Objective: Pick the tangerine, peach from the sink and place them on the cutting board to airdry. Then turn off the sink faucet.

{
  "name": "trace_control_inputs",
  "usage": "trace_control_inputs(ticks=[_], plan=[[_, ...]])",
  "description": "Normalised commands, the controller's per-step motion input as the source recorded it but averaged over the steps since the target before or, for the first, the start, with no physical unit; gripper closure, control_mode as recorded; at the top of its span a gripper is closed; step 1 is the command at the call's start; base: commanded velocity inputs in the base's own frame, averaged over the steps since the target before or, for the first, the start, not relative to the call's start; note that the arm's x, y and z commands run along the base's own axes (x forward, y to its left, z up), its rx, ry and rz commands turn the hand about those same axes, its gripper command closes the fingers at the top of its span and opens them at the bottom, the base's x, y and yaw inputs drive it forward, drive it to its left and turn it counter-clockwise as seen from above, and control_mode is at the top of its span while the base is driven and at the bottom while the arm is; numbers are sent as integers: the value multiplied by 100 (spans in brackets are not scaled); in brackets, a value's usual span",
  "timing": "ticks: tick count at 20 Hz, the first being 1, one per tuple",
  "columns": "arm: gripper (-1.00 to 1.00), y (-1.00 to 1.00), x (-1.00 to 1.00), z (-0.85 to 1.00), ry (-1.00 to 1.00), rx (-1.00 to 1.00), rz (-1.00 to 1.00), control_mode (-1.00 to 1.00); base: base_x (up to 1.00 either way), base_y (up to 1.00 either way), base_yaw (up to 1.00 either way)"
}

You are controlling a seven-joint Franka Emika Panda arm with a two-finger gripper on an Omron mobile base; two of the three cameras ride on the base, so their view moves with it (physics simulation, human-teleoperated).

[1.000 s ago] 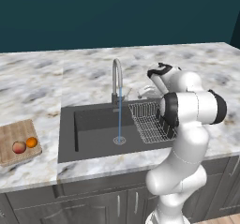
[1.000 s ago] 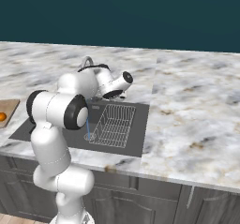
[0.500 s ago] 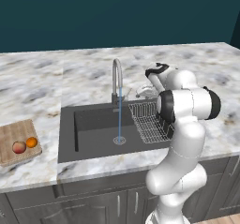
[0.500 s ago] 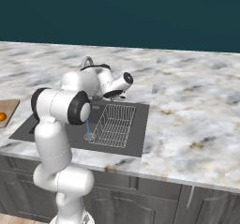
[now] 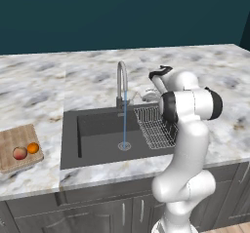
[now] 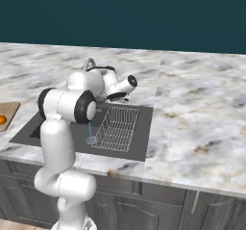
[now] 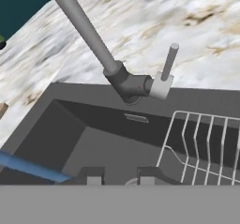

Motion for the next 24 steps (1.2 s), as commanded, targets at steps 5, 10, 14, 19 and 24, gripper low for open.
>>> trace_control_inputs(ticks=[5,10,14,19,24], plan=[[100,0,28,-13,0,2,0,-100,0,0,0],[100,0,29,-14,1,2,0,-100,0,0,0],[100,0,31,-13,1,2,0,-100,0,0,0],[100,0,30,-11,2,1,0,-100,0,0,0],[100,3,34,-11,5,1,0,-100,0,0,0]])
